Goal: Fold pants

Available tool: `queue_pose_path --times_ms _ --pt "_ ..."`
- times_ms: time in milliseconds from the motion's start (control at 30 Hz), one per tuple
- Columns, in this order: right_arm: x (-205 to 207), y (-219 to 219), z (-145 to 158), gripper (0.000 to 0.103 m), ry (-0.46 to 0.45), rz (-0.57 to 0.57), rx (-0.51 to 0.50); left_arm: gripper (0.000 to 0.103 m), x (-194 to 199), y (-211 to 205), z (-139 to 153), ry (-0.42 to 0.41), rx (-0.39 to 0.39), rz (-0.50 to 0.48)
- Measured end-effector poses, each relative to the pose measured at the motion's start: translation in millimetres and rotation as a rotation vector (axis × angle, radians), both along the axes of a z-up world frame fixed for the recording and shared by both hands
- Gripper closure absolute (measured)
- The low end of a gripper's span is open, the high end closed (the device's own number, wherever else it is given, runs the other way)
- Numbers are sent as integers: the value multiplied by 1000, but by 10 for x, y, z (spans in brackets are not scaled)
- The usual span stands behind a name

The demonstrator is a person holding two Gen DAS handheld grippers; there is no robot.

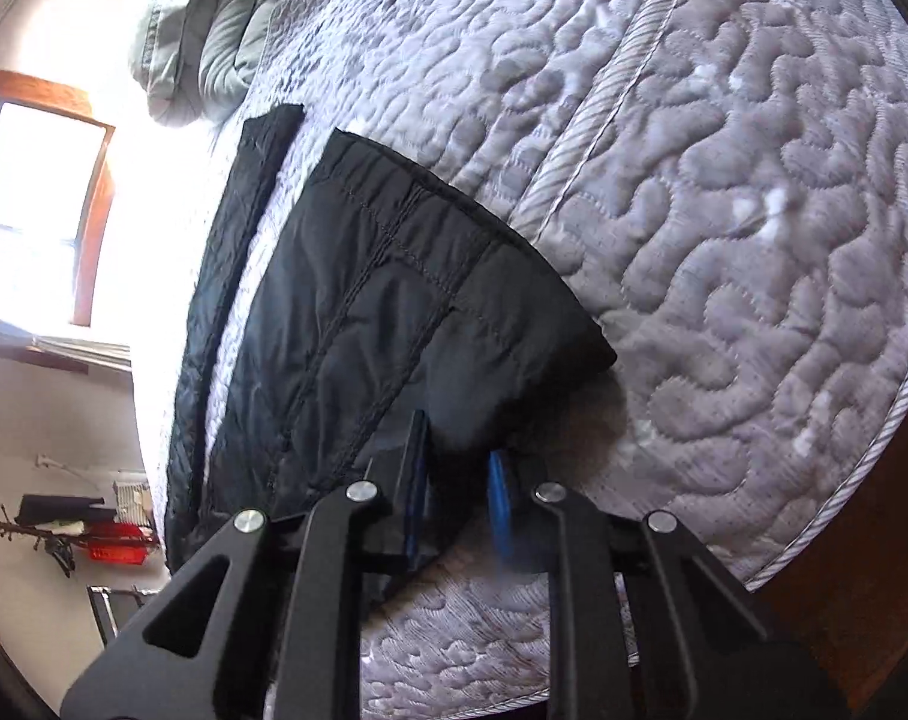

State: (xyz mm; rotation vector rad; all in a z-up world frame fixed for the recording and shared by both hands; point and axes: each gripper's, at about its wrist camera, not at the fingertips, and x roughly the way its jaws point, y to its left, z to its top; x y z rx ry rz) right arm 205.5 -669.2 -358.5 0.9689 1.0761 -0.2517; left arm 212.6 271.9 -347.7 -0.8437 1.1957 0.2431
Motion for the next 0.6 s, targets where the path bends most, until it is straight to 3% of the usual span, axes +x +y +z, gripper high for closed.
queue_pose_path --times_ms 100,133,167,200,300,400,433,533,600 --pt "49 27 42 64 20 55 1 66 9 13 -6 1 -40 -19" --pt "43 16 113 40 34 69 -10 61 13 -9 43 7 -44 -31" --pt "33 -3 235 25 58 80 -62 37 25 6 136 16 -17 -45" --pt "32 -31 376 24 67 100 -112 19 9 24 256 -1 25 -63" --pt "203 -55 828 24 62 193 -233 11 220 60 733 -74 168 -179" --pt "649 58 1155 20 3 322 -244 4 729 126 1086 -152 211 -290" --pt "843 99 1217 11 -18 352 -220 4 990 133 1153 -177 203 -321" --pt "1567 330 1308 10 -40 417 -211 4 1810 195 1114 -194 107 -374" --pt "2063 508 1273 10 -37 456 -200 4 2286 180 920 -175 54 -376"
